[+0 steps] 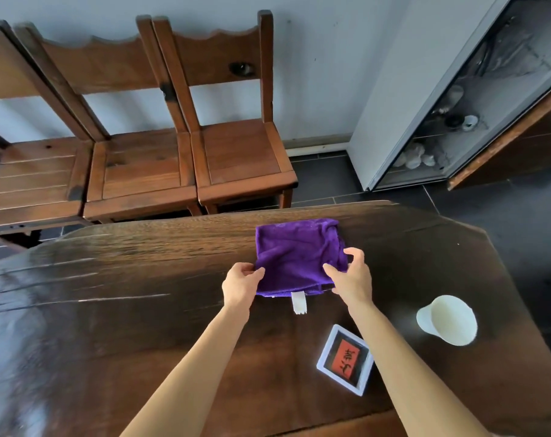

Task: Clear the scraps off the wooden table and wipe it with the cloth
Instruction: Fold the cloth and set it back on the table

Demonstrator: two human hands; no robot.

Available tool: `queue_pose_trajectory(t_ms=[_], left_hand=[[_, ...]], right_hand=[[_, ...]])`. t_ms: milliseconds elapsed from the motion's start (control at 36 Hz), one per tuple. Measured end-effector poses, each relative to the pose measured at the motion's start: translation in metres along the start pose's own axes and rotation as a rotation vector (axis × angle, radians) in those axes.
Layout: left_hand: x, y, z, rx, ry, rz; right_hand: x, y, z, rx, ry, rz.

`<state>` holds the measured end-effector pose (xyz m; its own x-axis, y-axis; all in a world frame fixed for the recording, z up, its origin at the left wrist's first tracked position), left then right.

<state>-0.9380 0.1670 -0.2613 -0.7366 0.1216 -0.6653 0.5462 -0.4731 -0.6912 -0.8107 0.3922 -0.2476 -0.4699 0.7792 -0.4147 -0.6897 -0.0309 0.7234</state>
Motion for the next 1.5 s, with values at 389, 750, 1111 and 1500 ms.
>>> queue_pose_trajectory(t_ms=[389,750,1111,1500], left_hand=[[-0.010,-0.001,0.000,0.450,-0.040,-0.085],[-0.070,0.015,-0.001,0.368,-0.152,-0.236],[-0.164,0.132,-0.070,0.155,0.110,0.190],[-0.142,0.100,-0.093,0.268,0.040,0.044]], right_hand=[[-0.001,-0.019,0.002,-0.187,0.080,0.174],[-0.032,-0.039,0.063,0.020,0.136,0.094],[-0.085,-0.098,0.067,-0.207,0.224,0.173],[-0.093,-0.127,0.068,-0.062,0.079,0.084]])
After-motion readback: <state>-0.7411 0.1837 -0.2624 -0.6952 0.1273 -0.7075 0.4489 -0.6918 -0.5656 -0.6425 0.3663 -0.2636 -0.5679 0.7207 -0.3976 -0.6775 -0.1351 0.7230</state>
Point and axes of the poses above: each hand's wrist, its own x-axis towards the middle knuckle, its own z-axis out of the back of the hand, y = z × x, the point moved 6 cm from there along x, towards the middle knuckle, and after that the axes turned 2 degrees about x, right-handed, at the moved point
